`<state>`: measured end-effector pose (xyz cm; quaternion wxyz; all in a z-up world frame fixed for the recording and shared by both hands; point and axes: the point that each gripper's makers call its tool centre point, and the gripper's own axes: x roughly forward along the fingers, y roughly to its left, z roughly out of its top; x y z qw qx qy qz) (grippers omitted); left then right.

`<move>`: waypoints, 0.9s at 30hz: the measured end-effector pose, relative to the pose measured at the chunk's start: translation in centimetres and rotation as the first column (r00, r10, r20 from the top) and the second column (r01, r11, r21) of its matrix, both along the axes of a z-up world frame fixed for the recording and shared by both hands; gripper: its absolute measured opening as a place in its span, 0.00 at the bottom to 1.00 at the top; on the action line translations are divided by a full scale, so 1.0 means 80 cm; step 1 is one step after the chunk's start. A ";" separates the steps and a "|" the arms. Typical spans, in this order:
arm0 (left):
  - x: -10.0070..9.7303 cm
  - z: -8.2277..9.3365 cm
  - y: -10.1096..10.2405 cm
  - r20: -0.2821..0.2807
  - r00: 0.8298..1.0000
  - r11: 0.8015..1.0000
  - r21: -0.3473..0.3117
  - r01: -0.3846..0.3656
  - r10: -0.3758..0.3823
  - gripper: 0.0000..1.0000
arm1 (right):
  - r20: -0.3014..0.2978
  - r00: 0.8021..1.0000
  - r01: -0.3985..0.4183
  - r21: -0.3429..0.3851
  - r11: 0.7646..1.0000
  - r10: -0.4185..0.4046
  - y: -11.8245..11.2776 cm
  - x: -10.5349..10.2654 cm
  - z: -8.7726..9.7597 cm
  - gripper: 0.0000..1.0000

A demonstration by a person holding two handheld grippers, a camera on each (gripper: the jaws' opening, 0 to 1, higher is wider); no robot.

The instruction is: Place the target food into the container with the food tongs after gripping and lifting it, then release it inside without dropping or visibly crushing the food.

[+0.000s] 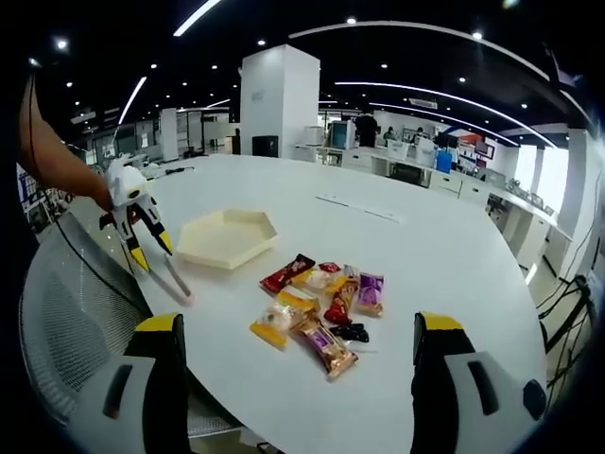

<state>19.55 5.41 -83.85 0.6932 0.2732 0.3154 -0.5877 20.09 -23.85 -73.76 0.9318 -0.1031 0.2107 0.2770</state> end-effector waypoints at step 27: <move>0.007 -0.012 0.001 0.101 0.984 0.987 0.084 0.136 -0.144 0.10 | -0.014 1.000 -0.015 0.008 1.000 0.016 0.010 0.002 -0.005 1.00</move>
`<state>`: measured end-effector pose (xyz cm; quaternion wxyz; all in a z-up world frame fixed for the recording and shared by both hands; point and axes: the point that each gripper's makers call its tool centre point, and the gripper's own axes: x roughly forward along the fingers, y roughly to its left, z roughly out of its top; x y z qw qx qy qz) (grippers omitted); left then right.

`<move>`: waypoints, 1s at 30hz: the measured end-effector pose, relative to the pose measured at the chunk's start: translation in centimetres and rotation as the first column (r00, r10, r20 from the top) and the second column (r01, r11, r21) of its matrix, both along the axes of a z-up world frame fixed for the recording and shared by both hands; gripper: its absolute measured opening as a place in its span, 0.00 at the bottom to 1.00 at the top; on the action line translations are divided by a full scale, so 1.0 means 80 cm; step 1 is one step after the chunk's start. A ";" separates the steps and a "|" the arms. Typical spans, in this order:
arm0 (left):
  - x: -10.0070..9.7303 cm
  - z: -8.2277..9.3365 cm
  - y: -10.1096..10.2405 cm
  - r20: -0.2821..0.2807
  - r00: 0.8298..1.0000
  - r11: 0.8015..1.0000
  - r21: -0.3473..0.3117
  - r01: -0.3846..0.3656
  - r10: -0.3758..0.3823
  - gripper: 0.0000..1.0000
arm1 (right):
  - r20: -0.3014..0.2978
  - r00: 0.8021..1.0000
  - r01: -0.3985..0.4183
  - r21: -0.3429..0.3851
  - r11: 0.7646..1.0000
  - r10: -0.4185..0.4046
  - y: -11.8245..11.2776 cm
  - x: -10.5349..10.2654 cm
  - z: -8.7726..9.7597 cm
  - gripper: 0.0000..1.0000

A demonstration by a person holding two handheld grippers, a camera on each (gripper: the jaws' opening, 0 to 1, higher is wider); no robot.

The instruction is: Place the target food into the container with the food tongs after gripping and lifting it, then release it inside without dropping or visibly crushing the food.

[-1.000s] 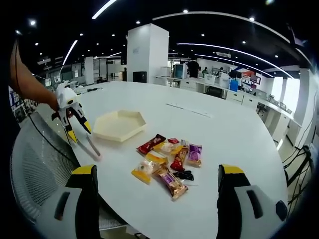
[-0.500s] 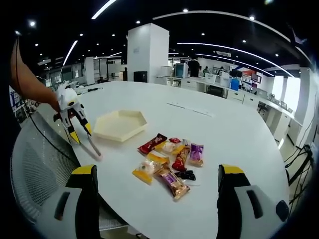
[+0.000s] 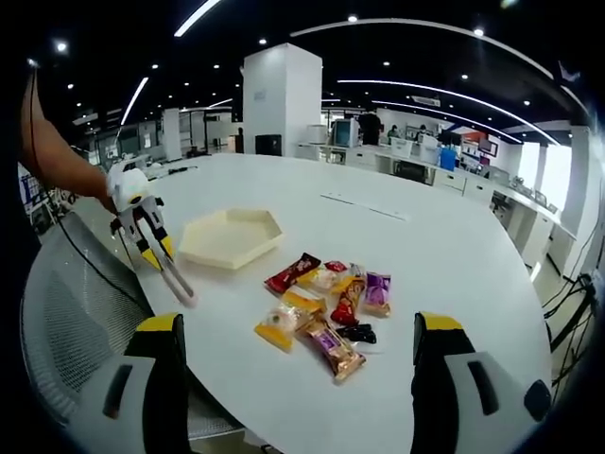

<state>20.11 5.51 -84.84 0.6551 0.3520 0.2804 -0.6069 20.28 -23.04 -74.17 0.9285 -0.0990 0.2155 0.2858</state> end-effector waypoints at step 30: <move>-0.001 0.088 -0.033 -0.060 0.998 0.986 -0.165 -0.014 0.004 0.01 | 0.055 0.993 -0.108 0.041 0.993 0.106 0.026 0.012 0.042 1.00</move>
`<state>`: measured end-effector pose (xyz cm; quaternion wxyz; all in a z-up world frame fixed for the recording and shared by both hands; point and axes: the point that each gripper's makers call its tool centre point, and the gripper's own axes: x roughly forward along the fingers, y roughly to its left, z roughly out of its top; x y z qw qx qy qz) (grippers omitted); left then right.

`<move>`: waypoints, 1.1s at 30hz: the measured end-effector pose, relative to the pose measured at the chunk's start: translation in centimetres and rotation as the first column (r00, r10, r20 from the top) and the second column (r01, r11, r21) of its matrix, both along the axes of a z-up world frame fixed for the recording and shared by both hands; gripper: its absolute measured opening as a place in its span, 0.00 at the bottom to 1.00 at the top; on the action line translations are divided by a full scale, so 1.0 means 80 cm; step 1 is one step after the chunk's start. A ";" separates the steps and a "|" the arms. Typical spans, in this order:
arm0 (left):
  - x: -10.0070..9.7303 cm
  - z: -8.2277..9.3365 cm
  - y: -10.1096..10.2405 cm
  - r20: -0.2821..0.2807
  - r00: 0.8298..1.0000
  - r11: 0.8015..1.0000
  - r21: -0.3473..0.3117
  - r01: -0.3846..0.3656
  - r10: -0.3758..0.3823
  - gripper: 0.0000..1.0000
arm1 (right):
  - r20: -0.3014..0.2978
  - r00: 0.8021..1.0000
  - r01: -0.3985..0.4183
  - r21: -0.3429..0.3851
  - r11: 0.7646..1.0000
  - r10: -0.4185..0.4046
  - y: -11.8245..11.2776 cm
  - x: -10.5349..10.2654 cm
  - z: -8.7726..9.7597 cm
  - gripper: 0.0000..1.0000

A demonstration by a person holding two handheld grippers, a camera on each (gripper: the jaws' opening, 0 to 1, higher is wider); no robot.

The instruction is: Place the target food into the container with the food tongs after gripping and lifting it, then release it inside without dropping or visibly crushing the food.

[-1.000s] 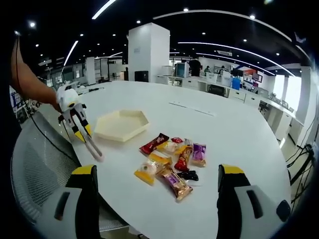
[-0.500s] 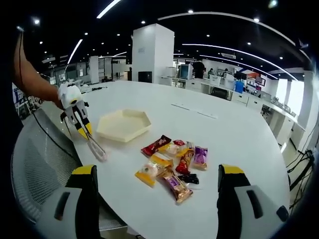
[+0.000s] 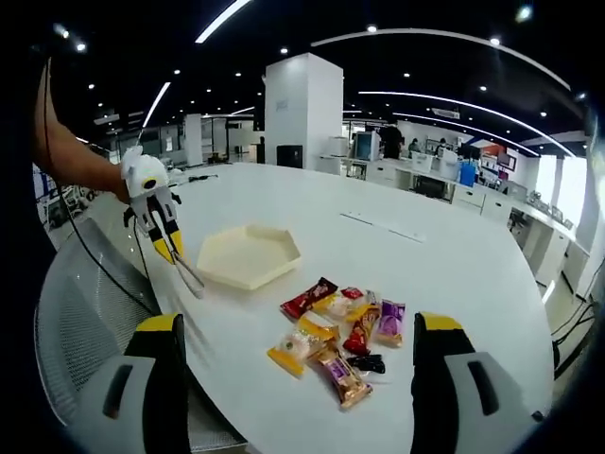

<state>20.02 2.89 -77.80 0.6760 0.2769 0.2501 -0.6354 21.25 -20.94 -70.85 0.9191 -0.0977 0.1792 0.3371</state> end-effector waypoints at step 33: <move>-0.003 0.237 -0.061 -0.008 0.998 0.899 -0.434 0.059 -0.069 0.01 | 0.142 0.926 -0.378 0.293 0.878 0.351 0.174 0.011 0.184 0.77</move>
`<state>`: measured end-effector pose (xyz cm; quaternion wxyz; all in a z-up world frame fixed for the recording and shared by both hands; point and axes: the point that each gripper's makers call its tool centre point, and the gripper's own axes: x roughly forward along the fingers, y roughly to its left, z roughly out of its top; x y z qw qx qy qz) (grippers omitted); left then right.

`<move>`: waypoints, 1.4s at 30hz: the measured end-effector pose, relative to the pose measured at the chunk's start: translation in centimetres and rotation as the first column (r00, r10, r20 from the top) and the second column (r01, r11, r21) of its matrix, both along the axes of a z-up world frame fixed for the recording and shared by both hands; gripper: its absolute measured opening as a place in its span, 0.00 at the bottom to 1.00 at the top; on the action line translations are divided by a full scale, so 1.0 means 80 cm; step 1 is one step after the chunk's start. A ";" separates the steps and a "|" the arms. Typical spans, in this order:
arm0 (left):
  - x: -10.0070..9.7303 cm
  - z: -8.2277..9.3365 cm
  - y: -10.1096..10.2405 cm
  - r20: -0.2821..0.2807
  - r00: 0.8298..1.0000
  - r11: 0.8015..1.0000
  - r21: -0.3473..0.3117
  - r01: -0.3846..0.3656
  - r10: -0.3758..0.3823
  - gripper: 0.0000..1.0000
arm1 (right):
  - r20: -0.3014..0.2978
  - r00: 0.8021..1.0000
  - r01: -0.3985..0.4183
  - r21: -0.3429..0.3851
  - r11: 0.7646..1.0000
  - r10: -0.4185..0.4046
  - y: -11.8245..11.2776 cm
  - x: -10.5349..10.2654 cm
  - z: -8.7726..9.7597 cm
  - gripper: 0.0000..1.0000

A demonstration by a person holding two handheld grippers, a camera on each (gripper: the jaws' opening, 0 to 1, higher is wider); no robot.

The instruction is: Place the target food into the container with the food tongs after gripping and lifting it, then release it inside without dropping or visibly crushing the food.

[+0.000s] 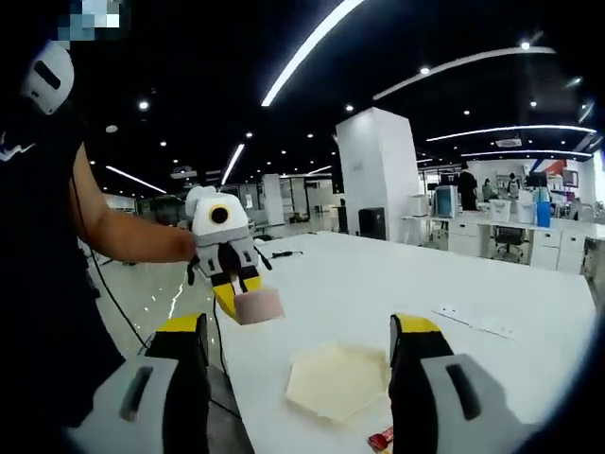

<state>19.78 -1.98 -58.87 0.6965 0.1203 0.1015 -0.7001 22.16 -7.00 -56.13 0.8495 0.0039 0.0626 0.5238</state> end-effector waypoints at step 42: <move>-0.027 0.031 -0.038 -0.134 0.987 0.994 -0.074 0.084 -0.093 0.02 | -0.059 0.979 -0.188 0.093 0.978 0.194 0.060 -0.039 0.026 0.18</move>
